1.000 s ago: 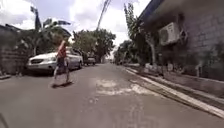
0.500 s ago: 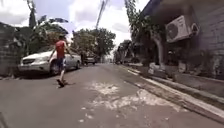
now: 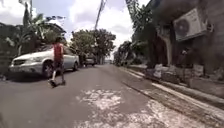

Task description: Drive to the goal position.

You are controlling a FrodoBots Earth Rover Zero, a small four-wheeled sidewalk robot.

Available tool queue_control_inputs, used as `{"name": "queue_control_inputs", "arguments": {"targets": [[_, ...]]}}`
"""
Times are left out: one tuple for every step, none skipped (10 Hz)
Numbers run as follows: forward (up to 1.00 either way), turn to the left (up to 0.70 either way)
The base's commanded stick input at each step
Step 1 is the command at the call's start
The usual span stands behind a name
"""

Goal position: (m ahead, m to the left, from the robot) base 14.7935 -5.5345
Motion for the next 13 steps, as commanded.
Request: {"name": "queue_control_inputs", "arguments": {"targets": [[1.00, 0.00], [1.00, 0.00], [1.00, 0.00], [1.00, 0.00], [1.00, 0.00], [1.00, 0.00], [1.00, 0.00], [1.00, 0.00], [1.00, 0.00], [1.00, 0.00], [1.00, 0.00], [1.00, 0.00], [1.00, 0.00]]}}
